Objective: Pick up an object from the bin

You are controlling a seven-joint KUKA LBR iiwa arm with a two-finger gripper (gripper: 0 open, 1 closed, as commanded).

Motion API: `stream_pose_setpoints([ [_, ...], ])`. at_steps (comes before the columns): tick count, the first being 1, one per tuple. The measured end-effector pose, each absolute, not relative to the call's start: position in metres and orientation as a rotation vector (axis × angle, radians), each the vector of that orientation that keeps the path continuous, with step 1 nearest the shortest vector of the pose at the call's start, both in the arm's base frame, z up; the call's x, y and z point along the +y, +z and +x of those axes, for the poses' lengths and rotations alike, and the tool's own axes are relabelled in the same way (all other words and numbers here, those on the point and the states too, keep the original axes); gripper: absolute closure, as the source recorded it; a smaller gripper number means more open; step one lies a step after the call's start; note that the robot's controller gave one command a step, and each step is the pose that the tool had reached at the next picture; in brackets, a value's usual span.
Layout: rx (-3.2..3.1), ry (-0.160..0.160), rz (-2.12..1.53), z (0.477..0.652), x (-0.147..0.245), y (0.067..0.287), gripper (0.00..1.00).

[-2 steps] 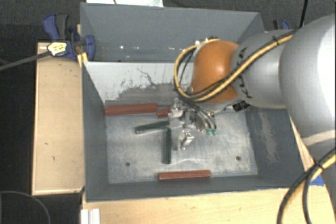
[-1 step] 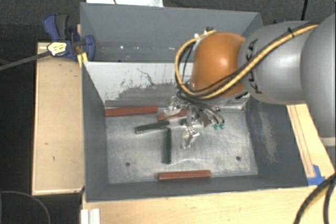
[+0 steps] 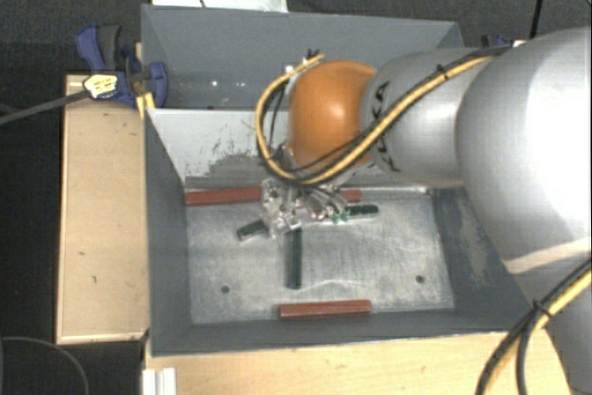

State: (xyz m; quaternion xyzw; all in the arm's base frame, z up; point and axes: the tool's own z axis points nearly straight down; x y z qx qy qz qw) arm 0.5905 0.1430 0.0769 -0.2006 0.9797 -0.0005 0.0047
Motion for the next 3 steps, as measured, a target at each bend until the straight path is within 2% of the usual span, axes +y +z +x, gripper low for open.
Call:
stream_pose_setpoints([
  [1, 3.072, 0.001, -0.631, 0.589, 0.144, 0.076, 0.00],
  [2, 3.069, 0.002, -0.630, 0.590, 0.144, 0.076, 0.00],
  [3, 3.031, 0.009, -0.781, 0.589, 0.129, 0.081, 0.00],
])
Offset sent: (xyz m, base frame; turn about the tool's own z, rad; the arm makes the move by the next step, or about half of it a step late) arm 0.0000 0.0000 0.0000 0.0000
